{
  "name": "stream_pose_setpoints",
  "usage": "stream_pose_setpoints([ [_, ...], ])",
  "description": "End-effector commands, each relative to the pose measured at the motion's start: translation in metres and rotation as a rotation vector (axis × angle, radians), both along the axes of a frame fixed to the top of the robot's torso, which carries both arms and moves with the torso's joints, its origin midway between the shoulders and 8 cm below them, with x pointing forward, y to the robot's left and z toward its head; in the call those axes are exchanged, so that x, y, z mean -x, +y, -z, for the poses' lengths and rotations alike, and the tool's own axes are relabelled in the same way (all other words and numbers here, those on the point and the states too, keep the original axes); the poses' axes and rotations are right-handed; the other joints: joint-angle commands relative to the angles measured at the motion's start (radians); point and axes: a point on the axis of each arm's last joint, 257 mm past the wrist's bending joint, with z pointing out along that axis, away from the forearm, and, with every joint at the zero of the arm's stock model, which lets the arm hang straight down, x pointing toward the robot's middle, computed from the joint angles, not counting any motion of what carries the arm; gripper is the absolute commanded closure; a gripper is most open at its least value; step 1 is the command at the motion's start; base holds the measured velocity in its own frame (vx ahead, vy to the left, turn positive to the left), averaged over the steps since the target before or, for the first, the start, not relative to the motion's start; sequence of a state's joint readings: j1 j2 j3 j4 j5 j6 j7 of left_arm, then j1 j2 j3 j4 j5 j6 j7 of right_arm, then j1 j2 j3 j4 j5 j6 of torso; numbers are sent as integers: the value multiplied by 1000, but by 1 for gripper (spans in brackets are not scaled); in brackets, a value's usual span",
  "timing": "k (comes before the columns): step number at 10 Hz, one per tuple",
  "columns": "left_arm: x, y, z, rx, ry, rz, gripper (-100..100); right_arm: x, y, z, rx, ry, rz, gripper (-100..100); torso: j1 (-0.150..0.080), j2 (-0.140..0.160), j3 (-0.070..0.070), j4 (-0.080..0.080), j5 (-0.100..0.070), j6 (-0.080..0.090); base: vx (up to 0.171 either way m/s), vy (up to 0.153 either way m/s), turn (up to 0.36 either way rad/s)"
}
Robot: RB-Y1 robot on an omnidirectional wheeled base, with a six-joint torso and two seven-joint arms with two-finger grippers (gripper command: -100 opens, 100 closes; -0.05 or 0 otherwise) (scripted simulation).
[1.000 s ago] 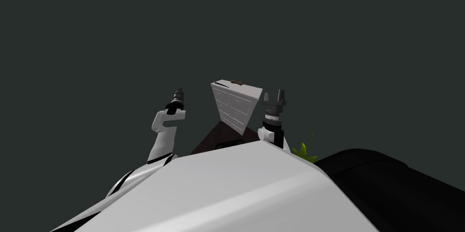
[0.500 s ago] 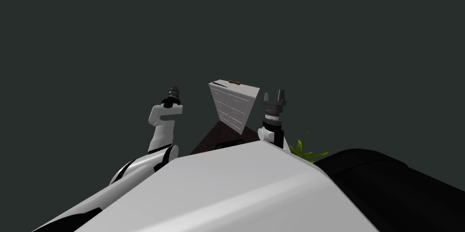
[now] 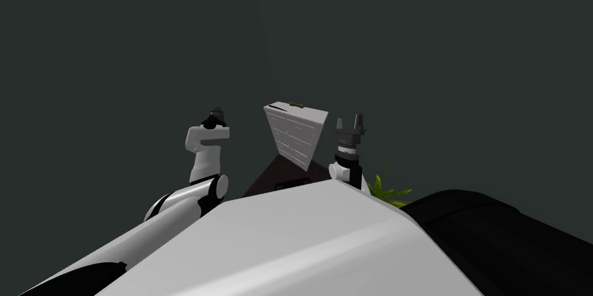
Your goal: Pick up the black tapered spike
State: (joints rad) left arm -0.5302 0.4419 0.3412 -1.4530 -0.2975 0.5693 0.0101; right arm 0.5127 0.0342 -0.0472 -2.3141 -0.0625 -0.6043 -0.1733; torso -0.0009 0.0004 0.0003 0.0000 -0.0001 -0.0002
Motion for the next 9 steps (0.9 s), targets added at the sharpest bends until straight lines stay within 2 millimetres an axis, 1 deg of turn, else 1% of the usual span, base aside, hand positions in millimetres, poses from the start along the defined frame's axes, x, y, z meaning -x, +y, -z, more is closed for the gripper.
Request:
stream_pose_setpoints([
  [1, -5, 9, 2, 29, 33, -35, -100, 0, 0, 0, 0, 0, 0, 0, 0, 0, 0, 0, 0, 0, -10, -13, -56],
  [2, -8, 5, -9, 33, 20, -31, -100, 0, 0, 0, 0, 0, 0, 0, 0, 0, 0, 0, 0, 0, -5, -7, 1],
  [3, -8, 23, -6, 56, 54, -77, -100, 0, 0, 0, 0, 0, 0, 0, 0, 0, 0, 0, 0, 0, -2, -14, -115],
  [5, -13, 19, -16, 76, 54, -79, -100, 0, 0, 0, 0, 0, 0, 0, 0, -1, 0, 0, 0, 0, -1, -5, -42],
  [6, -12, 34, -14, 101, 87, -119, -100, 0, 0, 0, 0, 0, 0, 0, 0, -1, 0, 0, 0, -1, 5, -9, -145],
  [8, -16, 29, -22, 122, 91, -121, -100, 0, 0, 0, 0, 0, 0, 0, 0, -1, -1, 0, 0, 0, 3, -3, -29],
  [9, -16, 41, -20, 148, 127, -153, -100, 0, 0, 0, 0, 0, 0, 0, 1, -1, 0, 0, 0, -1, 10, -8, -132],
])
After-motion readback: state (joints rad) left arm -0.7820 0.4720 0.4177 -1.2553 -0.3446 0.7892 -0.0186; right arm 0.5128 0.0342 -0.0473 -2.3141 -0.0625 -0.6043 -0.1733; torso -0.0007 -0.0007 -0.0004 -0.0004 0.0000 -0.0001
